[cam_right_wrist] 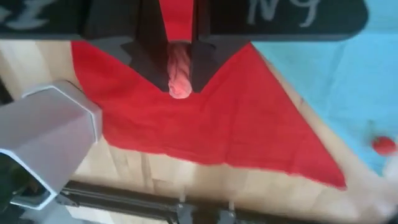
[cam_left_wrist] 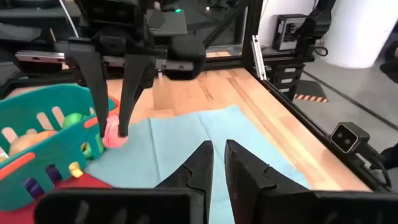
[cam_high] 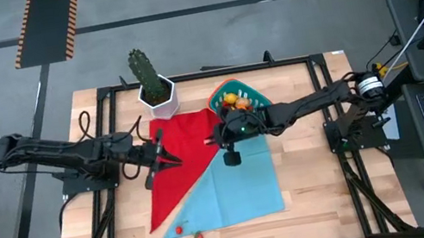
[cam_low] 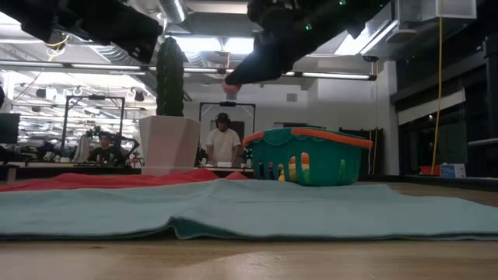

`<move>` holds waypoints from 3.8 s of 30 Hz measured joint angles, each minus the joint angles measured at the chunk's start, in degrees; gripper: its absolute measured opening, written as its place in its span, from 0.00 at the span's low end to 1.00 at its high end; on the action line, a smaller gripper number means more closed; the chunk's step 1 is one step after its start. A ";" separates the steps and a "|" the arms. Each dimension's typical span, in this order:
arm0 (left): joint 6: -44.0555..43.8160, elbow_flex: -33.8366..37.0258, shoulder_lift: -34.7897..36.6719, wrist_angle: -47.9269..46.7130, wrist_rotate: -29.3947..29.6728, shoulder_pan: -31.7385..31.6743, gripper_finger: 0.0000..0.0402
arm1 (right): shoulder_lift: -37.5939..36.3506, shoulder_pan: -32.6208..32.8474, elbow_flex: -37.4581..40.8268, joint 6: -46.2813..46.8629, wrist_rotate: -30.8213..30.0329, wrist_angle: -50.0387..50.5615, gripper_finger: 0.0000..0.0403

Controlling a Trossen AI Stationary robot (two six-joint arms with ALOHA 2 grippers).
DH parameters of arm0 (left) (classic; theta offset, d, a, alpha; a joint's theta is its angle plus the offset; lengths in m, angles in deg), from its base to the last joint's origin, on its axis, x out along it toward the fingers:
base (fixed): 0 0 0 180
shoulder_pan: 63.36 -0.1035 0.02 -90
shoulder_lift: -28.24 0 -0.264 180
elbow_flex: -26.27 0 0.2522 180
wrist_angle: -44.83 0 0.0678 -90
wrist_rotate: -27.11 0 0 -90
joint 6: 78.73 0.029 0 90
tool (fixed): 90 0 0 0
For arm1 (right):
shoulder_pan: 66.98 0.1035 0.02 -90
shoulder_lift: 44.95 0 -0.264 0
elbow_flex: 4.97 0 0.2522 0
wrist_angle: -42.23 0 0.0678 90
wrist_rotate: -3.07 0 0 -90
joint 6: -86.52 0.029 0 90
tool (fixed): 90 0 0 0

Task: Build produce basket
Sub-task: Put the pink peach into the blue basket

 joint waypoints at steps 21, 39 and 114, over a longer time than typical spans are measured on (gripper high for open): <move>2.04 0.09 1.48 -3.00 0.55 0.12 0.00 | -4.33 -7.52 8.99 7.41 6.10 -6.84 0.12; 2.30 0.11 1.19 -2.27 7.71 -0.50 0.12 | -24.18 -10.02 37.79 10.57 -4.27 -32.44 0.12; 0.47 5.75 1.23 4.14 7.72 -0.37 0.02 | -16.33 -11.51 18.05 27.24 -8.73 19.34 0.11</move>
